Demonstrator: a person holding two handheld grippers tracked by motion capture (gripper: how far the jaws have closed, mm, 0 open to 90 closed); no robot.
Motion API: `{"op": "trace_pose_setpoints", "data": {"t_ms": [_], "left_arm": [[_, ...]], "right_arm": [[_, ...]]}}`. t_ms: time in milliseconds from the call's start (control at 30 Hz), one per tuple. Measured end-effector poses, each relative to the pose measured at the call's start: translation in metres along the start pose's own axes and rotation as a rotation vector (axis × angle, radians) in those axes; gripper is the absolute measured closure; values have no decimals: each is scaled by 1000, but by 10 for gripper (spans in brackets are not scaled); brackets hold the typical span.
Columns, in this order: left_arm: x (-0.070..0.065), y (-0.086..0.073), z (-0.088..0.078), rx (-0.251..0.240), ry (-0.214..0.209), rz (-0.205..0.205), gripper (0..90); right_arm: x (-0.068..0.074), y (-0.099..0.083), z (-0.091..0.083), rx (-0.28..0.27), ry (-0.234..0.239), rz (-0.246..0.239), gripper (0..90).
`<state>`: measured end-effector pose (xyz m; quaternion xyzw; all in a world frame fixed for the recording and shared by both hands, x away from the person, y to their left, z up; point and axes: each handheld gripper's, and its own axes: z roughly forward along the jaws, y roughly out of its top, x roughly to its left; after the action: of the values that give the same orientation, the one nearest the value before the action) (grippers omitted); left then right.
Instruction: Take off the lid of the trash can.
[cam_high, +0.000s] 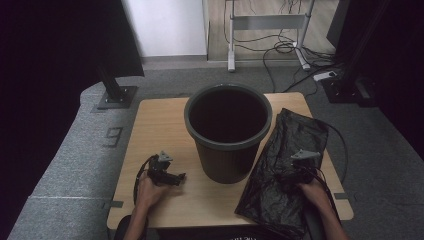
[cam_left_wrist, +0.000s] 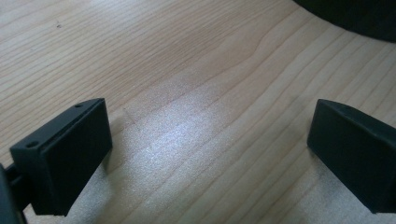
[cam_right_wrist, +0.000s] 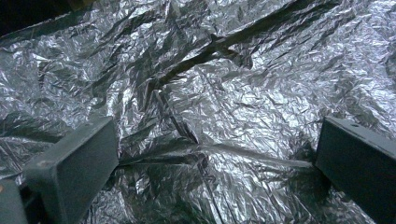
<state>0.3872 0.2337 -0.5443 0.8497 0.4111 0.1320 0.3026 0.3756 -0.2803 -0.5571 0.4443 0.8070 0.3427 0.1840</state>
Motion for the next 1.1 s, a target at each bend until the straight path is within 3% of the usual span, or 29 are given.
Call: {"op": "trace_pose_setpoints", "data": {"t_ms": [67, 100, 267, 367, 600, 800, 1100], "left_arm": [[2, 1, 0, 2, -14, -6, 0], [5, 4, -2, 6, -32, -34, 0], [5, 9, -8, 7, -40, -37, 8], [8, 15, -15, -11, -80, -65, 8], [13, 31, -32, -27, -101, -47, 16], [17, 53, -52, -41, -72, -14, 23], [23, 89, -77, -52, -70, 10, 37]], "right_arm": [[0, 0, 0, 0, 0, 0, 0], [0, 0, 0, 0, 0, 1, 0], [0, 0, 0, 0, 0, 0, 0], [0, 0, 0, 0, -2, 2, 0], [0, 0, 0, 0, -4, 4, 0], [0, 0, 0, 0, -3, 4, 0], [0, 0, 0, 0, -4, 2, 0]]}}
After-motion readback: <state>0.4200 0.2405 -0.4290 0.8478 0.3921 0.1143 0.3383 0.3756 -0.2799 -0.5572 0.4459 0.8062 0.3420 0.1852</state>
